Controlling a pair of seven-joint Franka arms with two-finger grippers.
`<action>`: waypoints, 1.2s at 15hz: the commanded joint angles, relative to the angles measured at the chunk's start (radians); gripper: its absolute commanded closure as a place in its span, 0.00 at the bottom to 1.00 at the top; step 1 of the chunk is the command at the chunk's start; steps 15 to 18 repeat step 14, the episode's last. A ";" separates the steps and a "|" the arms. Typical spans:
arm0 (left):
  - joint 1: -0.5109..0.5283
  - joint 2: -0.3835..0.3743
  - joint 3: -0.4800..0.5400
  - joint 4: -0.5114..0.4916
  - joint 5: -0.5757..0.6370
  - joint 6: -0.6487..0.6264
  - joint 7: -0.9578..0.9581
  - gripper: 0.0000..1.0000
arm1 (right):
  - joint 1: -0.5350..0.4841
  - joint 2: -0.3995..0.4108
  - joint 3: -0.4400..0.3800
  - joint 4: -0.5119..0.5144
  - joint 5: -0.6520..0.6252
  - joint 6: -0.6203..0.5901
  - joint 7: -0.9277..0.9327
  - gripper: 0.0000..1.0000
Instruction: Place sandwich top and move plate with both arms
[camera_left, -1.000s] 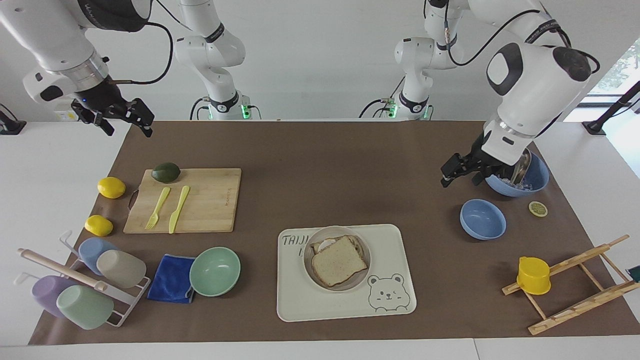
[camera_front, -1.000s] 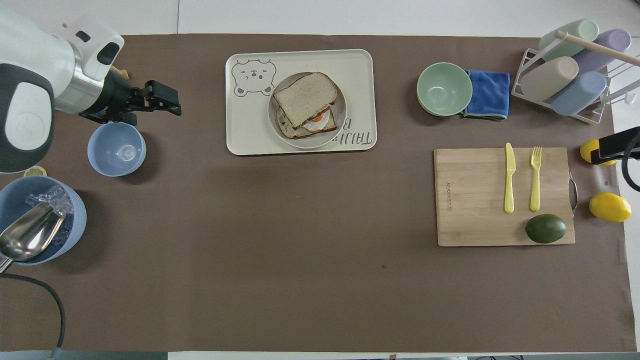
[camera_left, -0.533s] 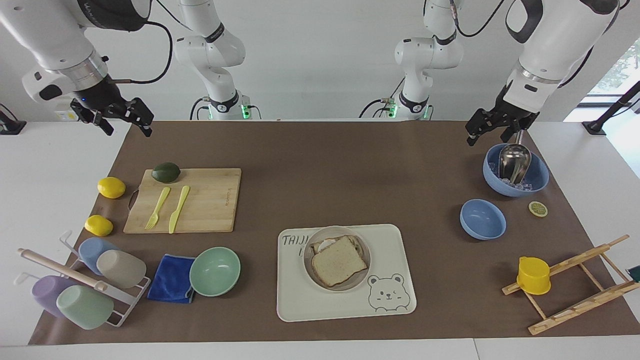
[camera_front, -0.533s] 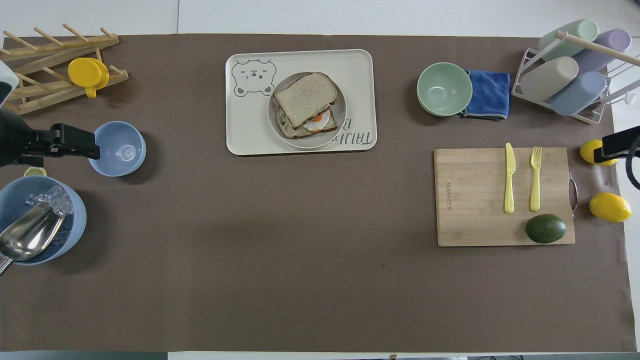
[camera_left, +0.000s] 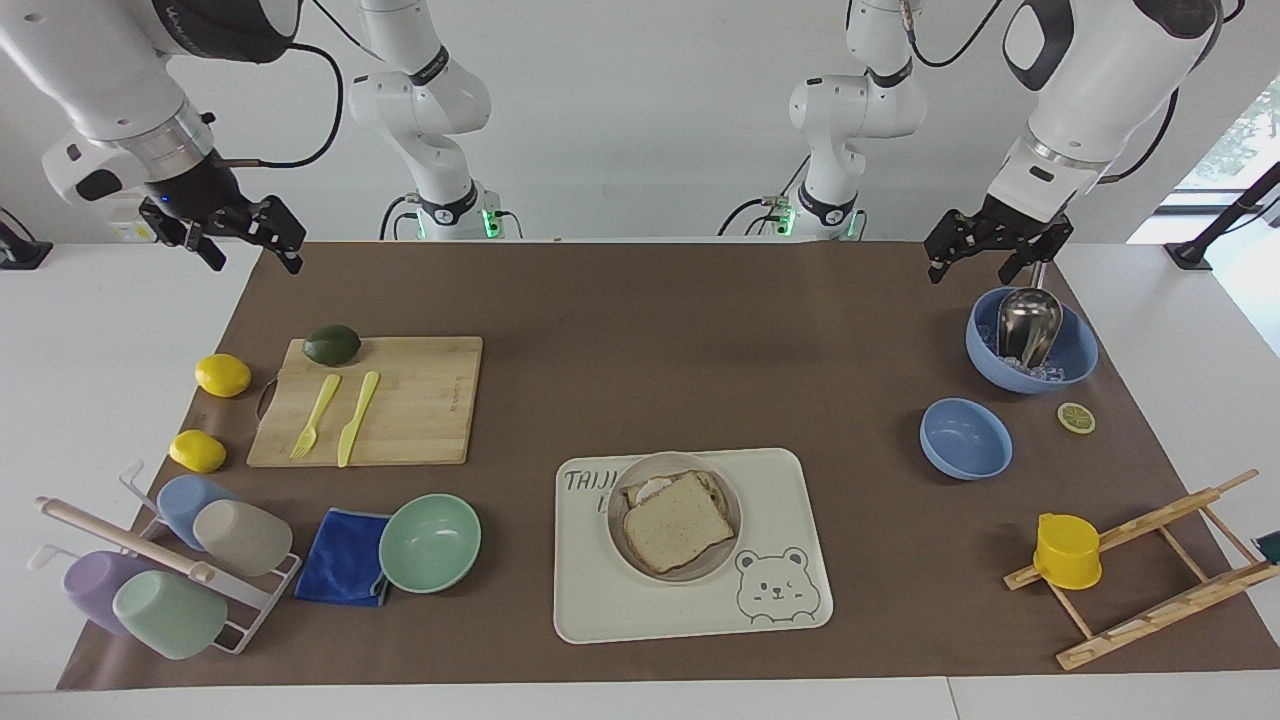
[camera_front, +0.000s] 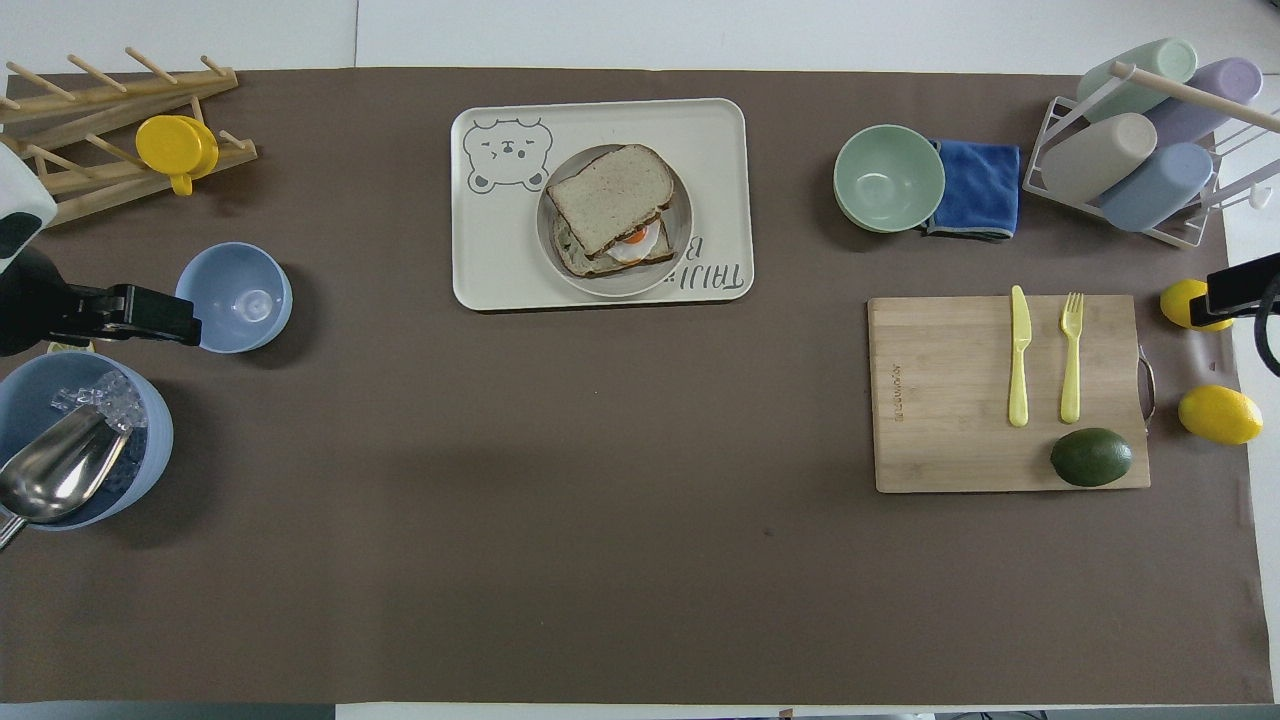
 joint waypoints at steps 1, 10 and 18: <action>0.016 0.022 -0.002 0.031 0.008 -0.021 0.018 0.00 | -0.010 -0.016 0.006 -0.018 0.015 -0.001 0.015 0.00; 0.013 0.029 -0.010 0.095 0.008 -0.075 0.014 0.00 | -0.009 -0.016 0.006 -0.018 0.015 -0.001 0.015 0.00; 0.014 0.025 -0.010 0.087 0.008 -0.064 0.012 0.00 | -0.009 -0.016 0.005 -0.018 0.015 -0.002 0.015 0.00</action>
